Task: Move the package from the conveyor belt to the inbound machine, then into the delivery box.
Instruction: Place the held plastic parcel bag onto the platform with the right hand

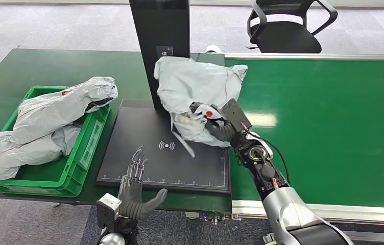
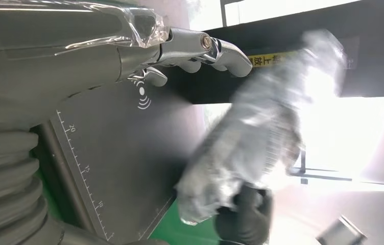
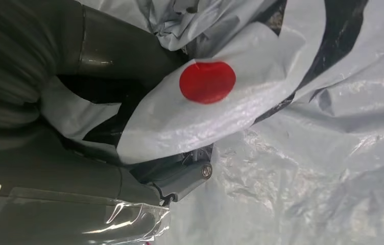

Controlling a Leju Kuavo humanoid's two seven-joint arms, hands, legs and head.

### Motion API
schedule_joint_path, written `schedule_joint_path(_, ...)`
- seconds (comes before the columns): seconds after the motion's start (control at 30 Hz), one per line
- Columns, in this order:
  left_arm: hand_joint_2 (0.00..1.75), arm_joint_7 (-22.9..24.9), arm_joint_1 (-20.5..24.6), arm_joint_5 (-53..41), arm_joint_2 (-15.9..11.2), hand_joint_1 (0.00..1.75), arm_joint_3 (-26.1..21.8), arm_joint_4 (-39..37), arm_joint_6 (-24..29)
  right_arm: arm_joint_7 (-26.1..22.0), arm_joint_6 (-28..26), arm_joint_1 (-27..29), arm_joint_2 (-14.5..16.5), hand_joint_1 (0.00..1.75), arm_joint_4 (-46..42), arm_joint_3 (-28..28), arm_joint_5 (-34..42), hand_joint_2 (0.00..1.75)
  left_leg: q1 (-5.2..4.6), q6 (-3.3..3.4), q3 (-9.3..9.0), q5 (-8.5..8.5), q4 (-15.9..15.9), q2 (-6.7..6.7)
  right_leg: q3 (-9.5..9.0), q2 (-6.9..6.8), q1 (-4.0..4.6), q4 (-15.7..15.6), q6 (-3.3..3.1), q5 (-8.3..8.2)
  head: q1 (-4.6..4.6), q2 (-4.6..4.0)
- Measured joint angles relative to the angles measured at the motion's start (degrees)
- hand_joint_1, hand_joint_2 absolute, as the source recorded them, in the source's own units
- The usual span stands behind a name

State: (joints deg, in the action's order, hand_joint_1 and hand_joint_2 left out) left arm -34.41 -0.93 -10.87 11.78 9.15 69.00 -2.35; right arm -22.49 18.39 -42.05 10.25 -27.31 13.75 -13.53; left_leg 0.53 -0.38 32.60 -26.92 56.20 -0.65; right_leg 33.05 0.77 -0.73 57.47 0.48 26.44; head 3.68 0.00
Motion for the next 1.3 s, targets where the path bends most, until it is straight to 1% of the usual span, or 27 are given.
schedule_joint_path(0.13, 1.75, 0.31, -0.01, 0.1, -0.02, 0.0, -0.02, 0.0, 0.12, 0.5, 1.65, -0.14, 0.62, 1.75, 2.59, 2.17, -0.45, 1.75, 0.0, 0.0, 0.0, 0.0, 0.0, 0.0, 0.0, 0.0, 0.0, 0.0, 0.0, 0.0, 0.01, 0.0)
schedule_joint_path(0.33, 1.75, 0.43, -0.08, 0.52, -0.03, 0.0, -0.11, 0.01, 0.56, 1.15, 7.92, -0.42, 1.85, 1.75, 4.54, 4.26, -0.32, 1.75, 0.0, 0.0, 0.0, 0.0, 0.0, 0.02, 0.02, 0.02, 0.0, 0.0, 0.0, 0.0, 0.01, 0.0)
schedule_joint_path(0.47, 1.75, 0.43, -0.31, 0.67, -0.1, 0.0, -0.19, 0.08, 0.77, 1.16, 8.72, -0.39, 2.55, 1.75, 5.13, 5.15, -0.21, 1.75, 0.0, 0.0, 0.0, 0.0, 0.0, 0.02, 0.04, 0.02, 0.0, 0.0, 0.0, 0.0, 0.0, 0.0)
schedule_joint_path(0.5, 1.75, 0.43, -0.41, 0.69, -0.13, 0.0, -0.19, 0.11, 0.82, 1.15, 8.72, -0.38, 2.59, 1.68, 5.23, 5.27, -0.11, 1.75, 0.0, 0.0, 0.0, 0.0, 0.0, 0.02, 0.04, 0.02, 0.0, 0.0, 0.0, 0.0, 0.0, 0.0)
schedule_joint_path(0.6, 1.75, 0.43, -0.67, 0.89, -0.17, 0.0, -0.19, 0.15, 1.0, 1.14, 8.76, -0.36, 2.62, 0.39, 5.48, 5.64, 0.25, 1.75, 0.0, 0.0, 0.0, 0.0, 0.0, 0.02, 0.03, 0.02, 0.0, 0.0, 0.0, 0.0, 0.01, 0.0)
schedule_joint_path(0.63, 1.75, 0.43, -0.72, 0.99, -0.17, 0.0, -0.19, 0.15, 1.04, 1.15, 8.65, -0.35, 2.63, 0.03, 5.56, 5.73, 0.32, 1.75, 0.0, 0.0, 0.0, 0.0, 0.0, 0.02, 0.03, 0.02, 0.0, 0.0, 0.0, 0.0, 0.01, 0.0)
schedule_joint_path(0.77, 1.75, 0.43, -0.84, 1.23, -0.17, 0.0, -0.22, 0.21, 1.37, 0.5, 6.38, -0.2, 2.75, 0.0, 5.73, 5.81, 0.77, 1.75, 0.0, 0.0, 0.0, 0.0, 0.01, 0.01, 0.03, 0.02, -0.01, 0.0, 0.0, -0.01, 0.01, 0.0)
schedule_joint_path(0.87, 1.75, 0.42, -1.28, 1.26, -0.17, 0.0, -0.37, 0.83, 2.76, -3.58, 2.47, 0.08, 2.76, 0.0, 5.44, 5.59, 2.68, 1.75, 0.0, 0.0, 0.01, 0.0, 0.01, 0.02, 0.03, 0.02, 0.0, 0.0, 0.0, 0.0, 0.01, 0.0)
schedule_joint_path(0.93, 1.75, 0.37, -1.78, 1.3, -0.16, 0.0, -0.58, 1.53, 3.51, -7.07, 1.11, 0.41, 2.76, 0.0, 4.75, 5.1, 4.51, 1.75, 0.0, 0.0, 0.01, 0.0, 0.01, 0.02, 0.04, 0.02, 0.0, 0.0, 0.0, 0.0, 0.01, 0.0)
schedule_joint_path(1.03, 1.75, 0.16, -2.68, 1.65, -0.16, 0.0, -0.95, 2.7, 4.2, -12.56, 1.96, 1.82, 2.74, 0.0, 1.94, 3.76, 8.83, 1.75, 0.0, 0.0, 0.02, 0.0, 0.0, 0.02, 0.05, 0.02, 0.0, 0.0, 0.0, 0.0, 0.01, 0.0)
schedule_joint_path(1.1, 1.75, 0.05, -3.31, 1.87, -0.2, 0.0, -1.2, 3.43, 4.45, -14.56, 3.19, 3.27, 2.64, 0.0, -1.16, 2.79, 12.24, 1.75, 0.0, -0.01, 0.03, -0.01, 0.0, 0.02, 0.07, 0.02, 0.0, 0.0, 0.0, 0.0, 0.01, 0.0)
schedule_joint_path(1.3, 1.75, -0.48, -4.63, 2.38, -0.34, 0.0, -1.93, 5.01, 5.42, -15.16, 5.15, 9.7, 1.74, 0.0, -13.15, 1.64, 20.03, 1.75, 0.0, -0.01, 0.03, -0.02, 0.0, 0.01, 0.08, 0.01, 0.0, -0.01, -0.01, 0.02, 0.01, 0.0)
